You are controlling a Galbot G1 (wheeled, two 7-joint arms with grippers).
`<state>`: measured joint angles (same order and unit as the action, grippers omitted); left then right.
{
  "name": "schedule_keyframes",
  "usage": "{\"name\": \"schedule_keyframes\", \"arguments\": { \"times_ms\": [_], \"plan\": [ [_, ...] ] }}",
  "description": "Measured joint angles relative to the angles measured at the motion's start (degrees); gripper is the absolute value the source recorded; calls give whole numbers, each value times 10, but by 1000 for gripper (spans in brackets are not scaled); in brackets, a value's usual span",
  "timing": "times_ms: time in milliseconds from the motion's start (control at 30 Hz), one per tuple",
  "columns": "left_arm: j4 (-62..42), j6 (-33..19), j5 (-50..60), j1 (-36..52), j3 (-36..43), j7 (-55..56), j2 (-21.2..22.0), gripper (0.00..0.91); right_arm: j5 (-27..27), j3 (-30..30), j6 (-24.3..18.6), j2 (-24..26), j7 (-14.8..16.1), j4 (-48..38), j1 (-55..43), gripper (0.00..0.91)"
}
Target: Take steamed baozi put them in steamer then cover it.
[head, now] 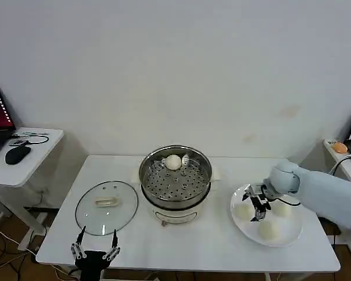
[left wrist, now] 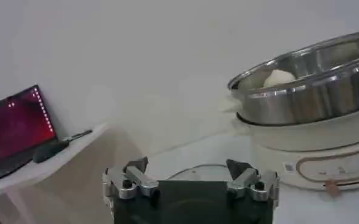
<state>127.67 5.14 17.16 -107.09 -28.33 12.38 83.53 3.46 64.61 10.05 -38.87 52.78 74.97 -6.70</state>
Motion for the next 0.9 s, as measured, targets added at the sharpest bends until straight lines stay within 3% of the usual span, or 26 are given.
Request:
{"name": "schedule_keyframes", "arguments": {
  "times_ms": [167,300,900],
  "plan": [
    [2,0,1,-1,0,0,1,907,-8,-7,2,-10,1,-10,7,494],
    [6,0,3,-3,1,1,2,907,-9,-9,5,-12,2,-10,7,443],
    [14,0,10,-10,8,3,-3,907,24,-6,17,25,18,27,-61,464]
  ]
}}
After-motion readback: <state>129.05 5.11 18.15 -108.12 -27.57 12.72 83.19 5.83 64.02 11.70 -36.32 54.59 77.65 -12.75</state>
